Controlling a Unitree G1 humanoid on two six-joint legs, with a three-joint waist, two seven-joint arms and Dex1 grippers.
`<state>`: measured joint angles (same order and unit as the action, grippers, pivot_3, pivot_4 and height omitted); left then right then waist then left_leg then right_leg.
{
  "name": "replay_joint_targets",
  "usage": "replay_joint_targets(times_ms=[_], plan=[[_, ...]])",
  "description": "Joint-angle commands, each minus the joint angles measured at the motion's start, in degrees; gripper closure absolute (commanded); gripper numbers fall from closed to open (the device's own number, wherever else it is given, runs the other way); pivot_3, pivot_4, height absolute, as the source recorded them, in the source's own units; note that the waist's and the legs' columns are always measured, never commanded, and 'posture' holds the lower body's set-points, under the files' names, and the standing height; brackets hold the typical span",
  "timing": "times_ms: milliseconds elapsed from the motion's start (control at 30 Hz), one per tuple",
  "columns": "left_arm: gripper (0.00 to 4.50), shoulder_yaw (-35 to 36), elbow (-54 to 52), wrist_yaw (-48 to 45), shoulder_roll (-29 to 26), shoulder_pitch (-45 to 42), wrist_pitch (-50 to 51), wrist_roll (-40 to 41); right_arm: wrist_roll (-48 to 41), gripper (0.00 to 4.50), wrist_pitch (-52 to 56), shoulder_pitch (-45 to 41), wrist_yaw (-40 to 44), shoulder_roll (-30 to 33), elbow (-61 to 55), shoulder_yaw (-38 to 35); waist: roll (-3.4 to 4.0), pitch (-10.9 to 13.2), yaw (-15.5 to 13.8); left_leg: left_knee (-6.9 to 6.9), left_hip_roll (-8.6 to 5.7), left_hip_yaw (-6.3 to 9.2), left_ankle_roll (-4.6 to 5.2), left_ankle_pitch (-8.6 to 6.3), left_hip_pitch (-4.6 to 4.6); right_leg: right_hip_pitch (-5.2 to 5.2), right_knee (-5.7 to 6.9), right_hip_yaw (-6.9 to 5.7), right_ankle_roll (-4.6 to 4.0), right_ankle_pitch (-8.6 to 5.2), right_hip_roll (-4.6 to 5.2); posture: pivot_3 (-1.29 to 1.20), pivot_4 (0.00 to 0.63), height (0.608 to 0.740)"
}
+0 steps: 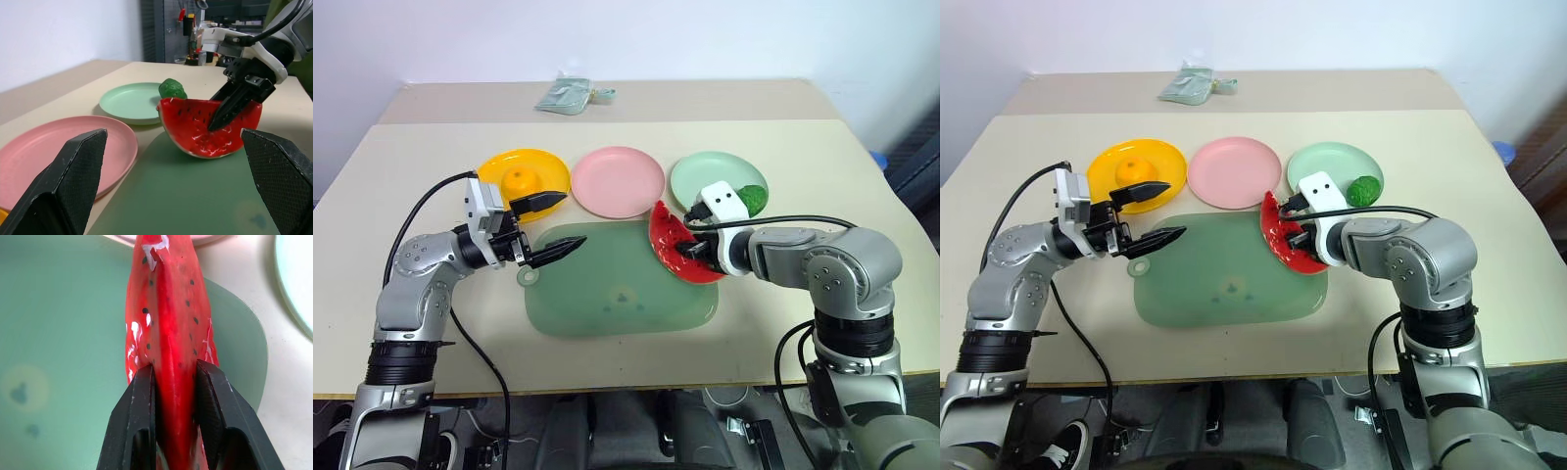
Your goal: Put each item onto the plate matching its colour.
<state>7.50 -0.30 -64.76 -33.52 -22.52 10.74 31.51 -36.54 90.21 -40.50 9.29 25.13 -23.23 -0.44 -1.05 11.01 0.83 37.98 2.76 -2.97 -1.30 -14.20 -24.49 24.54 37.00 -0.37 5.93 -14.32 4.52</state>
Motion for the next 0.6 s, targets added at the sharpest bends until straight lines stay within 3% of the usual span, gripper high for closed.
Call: replay_joint_targets(times_ms=[33,167,233,367,600], plan=[[0.0,1.57,0.77,2.21,-0.19,-1.7,-0.7,-0.53,1.51,3.92,-6.01,-5.01,1.29,-1.53,0.32,-1.46,0.0,0.0,0.04,0.0,0.0,0.0,0.0,0.0,0.0,0.0,0.0,0.0,0.0,0.0,0.0,0.0,0.15,0.74],[0.0,1.86,5.68,9.39,1.65,-5.27,-5.51,-5.84,7.46,3.92,-18.91,-12.49,3.36,-3.31,10.59,3.12,0.01,0.01,0.12,0.0,0.0,0.01,0.0,0.0,0.0,0.03,0.03,-0.01,0.0,0.0,-0.04,0.0,0.15,0.74],[0.0,1.43,6.78,11.71,2.4,-6.42,-5.37,-6.94,12.7,3.92,-27.38,-14.82,6.04,-2.63,16.43,8.85,-0.01,-0.01,0.03,0.0,0.0,0.0,0.0,0.0,0.0,0.02,0.01,0.0,0.01,0.01,-0.04,0.0,0.15,0.74],[0.0,0.69,8.52,16.54,4.11,-7.11,-4.32,-9.18,18.56,3.92,-41.97,-18.21,11.32,-5.45,32.15,12.58,-0.02,-0.01,0.03,-0.02,-0.02,-0.04,0.03,-0.02,-0.05,0.02,-0.07,0.0,0.03,0.01,-0.02,0.0,0.15,0.74],[0.0,1.05,9.64,17.06,4.94,-5.27,-6.26,-9.96,25.45,3.92,-65.91,-25.52,15.46,-13.96,62.63,11.62,0.01,0.01,0.43,-0.05,0.01,-0.07,0.03,-0.02,-0.04,0.07,-0.02,0.0,0.03,0.01,-0.04,0.0,0.15,0.74]])
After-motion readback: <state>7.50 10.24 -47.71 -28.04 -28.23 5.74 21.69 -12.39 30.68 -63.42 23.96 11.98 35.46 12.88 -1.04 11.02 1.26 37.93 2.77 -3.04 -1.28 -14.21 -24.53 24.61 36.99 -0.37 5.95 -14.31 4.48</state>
